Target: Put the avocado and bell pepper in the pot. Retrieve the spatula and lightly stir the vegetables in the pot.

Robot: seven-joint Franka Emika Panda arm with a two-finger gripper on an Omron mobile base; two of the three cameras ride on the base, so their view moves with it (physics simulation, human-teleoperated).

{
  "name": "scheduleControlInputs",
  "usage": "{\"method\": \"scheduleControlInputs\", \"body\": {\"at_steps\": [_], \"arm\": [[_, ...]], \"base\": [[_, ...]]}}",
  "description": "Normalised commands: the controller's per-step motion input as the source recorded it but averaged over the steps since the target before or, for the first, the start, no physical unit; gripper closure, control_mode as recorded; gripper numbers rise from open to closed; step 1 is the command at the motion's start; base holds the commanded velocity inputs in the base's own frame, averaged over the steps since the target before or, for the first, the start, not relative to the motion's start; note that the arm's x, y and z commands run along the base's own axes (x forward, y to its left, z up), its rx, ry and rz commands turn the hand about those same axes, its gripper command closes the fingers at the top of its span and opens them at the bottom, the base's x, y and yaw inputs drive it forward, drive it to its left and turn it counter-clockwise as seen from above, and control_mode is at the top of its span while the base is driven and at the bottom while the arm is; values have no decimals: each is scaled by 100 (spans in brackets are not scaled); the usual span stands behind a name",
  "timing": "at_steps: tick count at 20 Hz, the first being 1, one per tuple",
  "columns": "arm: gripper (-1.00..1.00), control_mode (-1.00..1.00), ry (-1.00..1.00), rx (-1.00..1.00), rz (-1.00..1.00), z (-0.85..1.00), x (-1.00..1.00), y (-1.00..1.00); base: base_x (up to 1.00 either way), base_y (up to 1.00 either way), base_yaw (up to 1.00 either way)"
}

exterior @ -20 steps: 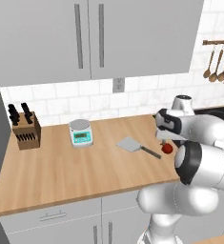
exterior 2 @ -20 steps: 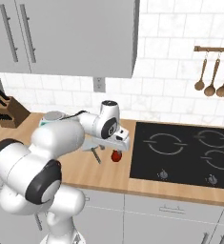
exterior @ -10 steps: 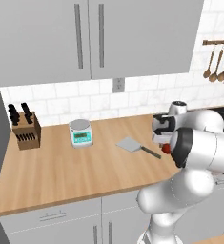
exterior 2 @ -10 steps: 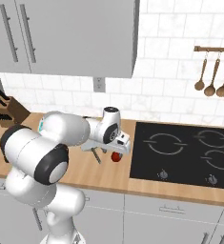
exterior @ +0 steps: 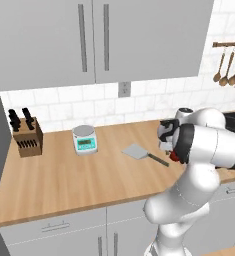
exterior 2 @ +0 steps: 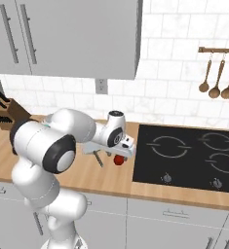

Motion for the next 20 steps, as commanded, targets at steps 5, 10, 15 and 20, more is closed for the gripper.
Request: {"method": "scheduleControlInputs", "body": {"at_steps": [5,10,15,20], "arm": [[100,-100,1,0,0,-17,4,-6],[100,-100,8,0,3,-24,-22,-16],[100,-100,3,0,0,-8,0,-2],[100,-100,-15,0,1,32,-59,13]], "base": [[0,0,0],[0,0,0],[0,0,0],[0,0,0]]}}
